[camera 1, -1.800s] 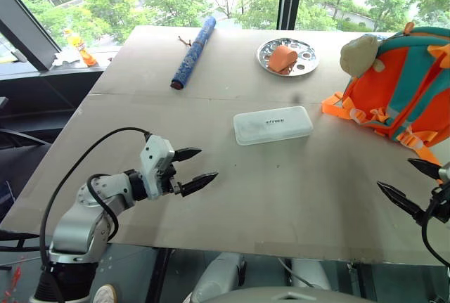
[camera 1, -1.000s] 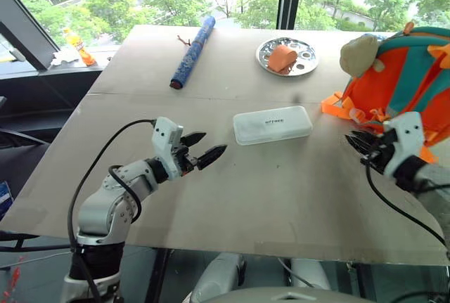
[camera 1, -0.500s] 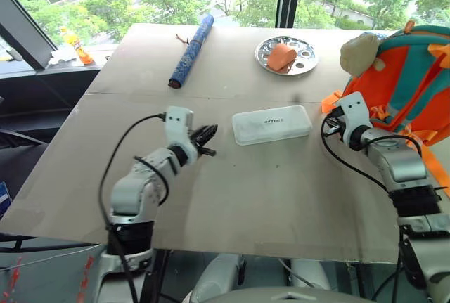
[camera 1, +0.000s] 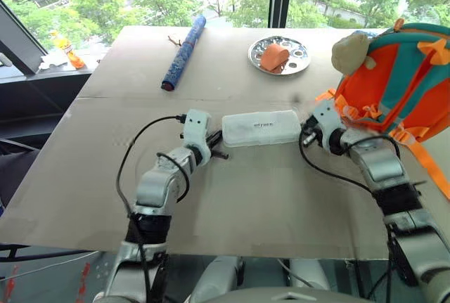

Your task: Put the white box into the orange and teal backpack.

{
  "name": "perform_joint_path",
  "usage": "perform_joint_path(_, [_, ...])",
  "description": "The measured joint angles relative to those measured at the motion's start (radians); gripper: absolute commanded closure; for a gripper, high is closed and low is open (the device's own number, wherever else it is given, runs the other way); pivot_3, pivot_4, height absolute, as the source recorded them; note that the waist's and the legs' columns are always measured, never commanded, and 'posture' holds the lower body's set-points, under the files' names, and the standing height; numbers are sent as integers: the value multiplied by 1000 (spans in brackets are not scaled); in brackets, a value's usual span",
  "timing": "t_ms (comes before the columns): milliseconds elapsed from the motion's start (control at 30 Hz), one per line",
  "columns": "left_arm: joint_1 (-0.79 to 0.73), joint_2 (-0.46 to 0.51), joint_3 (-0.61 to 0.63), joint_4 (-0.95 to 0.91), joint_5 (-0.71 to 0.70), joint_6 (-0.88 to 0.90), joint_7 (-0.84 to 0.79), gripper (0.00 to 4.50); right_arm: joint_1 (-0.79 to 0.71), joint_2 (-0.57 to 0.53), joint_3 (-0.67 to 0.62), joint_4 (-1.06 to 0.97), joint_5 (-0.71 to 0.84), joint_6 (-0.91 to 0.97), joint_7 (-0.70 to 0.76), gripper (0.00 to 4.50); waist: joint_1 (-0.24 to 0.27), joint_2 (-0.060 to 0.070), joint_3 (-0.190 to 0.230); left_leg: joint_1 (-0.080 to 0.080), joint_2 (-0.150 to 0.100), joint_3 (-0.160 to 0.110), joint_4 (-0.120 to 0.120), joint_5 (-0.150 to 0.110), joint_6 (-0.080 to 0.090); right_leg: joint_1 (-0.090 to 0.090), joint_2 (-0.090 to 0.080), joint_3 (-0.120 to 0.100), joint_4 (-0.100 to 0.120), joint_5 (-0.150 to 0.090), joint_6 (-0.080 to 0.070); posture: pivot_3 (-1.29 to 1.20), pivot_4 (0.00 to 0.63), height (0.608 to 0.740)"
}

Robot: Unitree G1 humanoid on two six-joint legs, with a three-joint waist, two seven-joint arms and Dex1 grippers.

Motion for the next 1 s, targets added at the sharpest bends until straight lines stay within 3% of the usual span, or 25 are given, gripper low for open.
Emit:
perform_joint_path(233, [187, 154, 48, -230, -35, 110, -90, 4422, 246, -47, 35, -419, 51, 183, 40, 4500, 9, 0, 0, 1, 3, 1, 0, -1, -1, -1, 3, -1, 1, 1, -3, 0, 150, 731])
perform_joint_path(433, [193, 188, 49, -230, -41, 119, -137, 4422, 283, -38, 35, -458, 44, 204, -1, 4500, 17, -1, -1, 6, 3, 2, -1, -1, -2, 3, 3, -1, 0, 2, -3, 0, 150, 731])
perform_joint_path(533, [186, 205, 70, -209, -63, 121, -183, 3728, 283, -43, 32, -451, 37, 194, -8, 4500, 17, -1, -1, 6, 3, 2, -1, -1, -2, 4, 3, -1, 0, 2, -3, 0, 150, 731])
perform_joint_path(567, [182, 218, 94, -186, -92, 123, -220, 3107, 278, -52, 30, -439, 37, 183, -7, 4500, 17, -1, -1, 6, 3, 2, -1, -1, -2, 4, 3, -1, 0, 2, -3, 0, 150, 731])
perform_joint_path(633, [179, 231, 114, -168, -107, 123, -245, 2421, 272, -55, 26, -429, 37, 178, -5, 4500, 17, -1, -1, 6, 3, 2, -1, -1, -2, 4, 3, -1, 0, 2, -3, 0, 150, 731])
perform_joint_path(800, [100, 348, 193, 6, -216, 177, -415, 45, 260, -63, 23, -410, 37, 166, -1, 4500, 16, -1, -1, 6, 4, 1, -1, -1, -2, 3, 5, -2, 1, 2, -3, 0, 150, 731])
perform_joint_path(867, [63, 423, 259, 91, -297, 277, -504, 45, 263, -74, 10, -410, 38, 165, 2, 4500, 10, -1, -1, 6, 4, 2, -2, -1, -2, 3, 5, -2, 1, 2, -3, 0, 150, 731])
perform_joint_path(1000, [-9, 479, 236, 157, -431, 487, -635, 45, 263, -71, 4, -410, 37, 165, 1, 4500, 13, -1, 0, 6, 3, 0, -2, -2, -2, 3, 4, -5, -1, 2, -3, 0, 150, 731])
